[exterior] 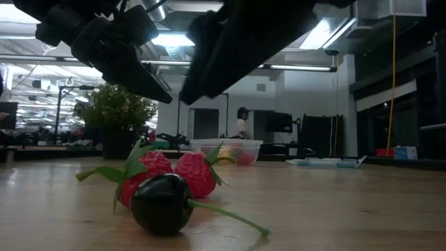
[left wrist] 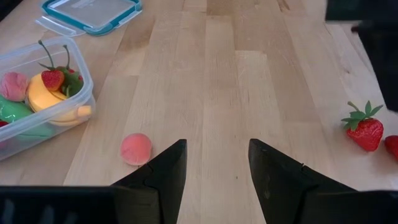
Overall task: Pick and placing Produce into tupperware
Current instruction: Put the top red strawberry into the transparent container
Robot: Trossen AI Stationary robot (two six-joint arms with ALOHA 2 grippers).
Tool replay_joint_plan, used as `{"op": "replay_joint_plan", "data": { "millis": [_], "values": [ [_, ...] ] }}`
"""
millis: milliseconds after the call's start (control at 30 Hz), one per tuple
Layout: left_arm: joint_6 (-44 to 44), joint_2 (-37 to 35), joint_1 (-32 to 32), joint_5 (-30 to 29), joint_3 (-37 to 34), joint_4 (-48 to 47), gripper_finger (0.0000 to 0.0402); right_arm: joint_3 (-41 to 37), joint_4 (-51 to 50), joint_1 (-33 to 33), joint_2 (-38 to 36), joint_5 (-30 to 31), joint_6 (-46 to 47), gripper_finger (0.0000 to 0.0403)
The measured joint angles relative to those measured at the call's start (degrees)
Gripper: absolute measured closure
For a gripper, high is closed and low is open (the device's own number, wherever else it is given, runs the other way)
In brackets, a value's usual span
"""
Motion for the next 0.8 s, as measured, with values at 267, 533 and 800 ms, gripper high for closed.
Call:
{"op": "replay_joint_plan", "data": {
  "millis": [267,533,800],
  "values": [
    [0.00,0.00,0.00,0.00,0.00,-0.04,0.0237,6.32,-3.98,0.26,5.86,0.35,-2.78,0.0155],
    [0.00,0.00,0.00,0.00,0.00,-0.15,0.0237,8.03,-4.97,0.22,6.92,0.50,-2.84,0.0155],
    [0.00,0.00,0.00,0.00,0.00,-0.11,0.0237,8.00,-5.33,-0.20,9.85,0.52,-2.94,0.0155]
  ]
}}
